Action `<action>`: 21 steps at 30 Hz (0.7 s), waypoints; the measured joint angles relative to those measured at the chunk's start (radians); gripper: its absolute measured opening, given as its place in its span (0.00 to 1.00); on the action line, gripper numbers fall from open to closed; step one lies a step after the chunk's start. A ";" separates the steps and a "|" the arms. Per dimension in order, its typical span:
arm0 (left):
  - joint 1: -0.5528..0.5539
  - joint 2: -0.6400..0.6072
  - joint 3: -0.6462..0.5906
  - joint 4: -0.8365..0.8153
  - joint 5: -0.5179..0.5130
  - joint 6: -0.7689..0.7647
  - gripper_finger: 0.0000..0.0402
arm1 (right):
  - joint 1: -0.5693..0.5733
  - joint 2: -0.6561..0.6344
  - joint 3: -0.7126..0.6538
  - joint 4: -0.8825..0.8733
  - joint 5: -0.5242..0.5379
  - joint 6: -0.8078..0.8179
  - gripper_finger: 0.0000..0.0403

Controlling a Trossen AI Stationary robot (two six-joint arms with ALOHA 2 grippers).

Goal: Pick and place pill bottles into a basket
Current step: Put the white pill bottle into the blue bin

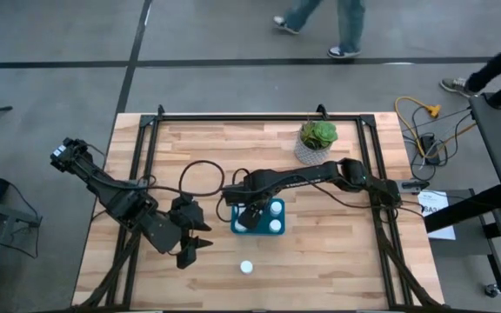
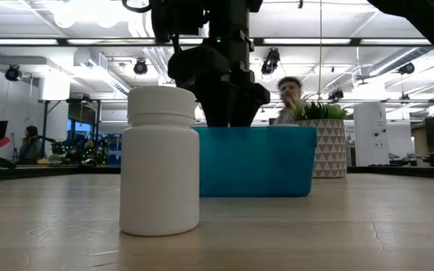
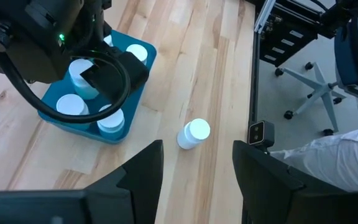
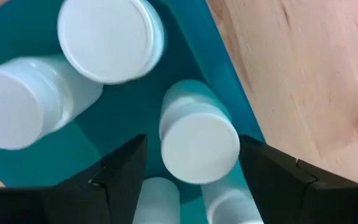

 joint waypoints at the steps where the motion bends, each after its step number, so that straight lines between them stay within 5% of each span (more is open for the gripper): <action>1: 0.000 0.000 0.000 0.000 0.000 0.000 0.44 | 0.000 -0.002 0.000 -0.002 0.000 0.001 0.61; 21: 0.001 0.000 0.000 0.000 0.000 0.000 0.44 | 0.000 -0.276 0.001 -0.018 0.084 -0.002 0.59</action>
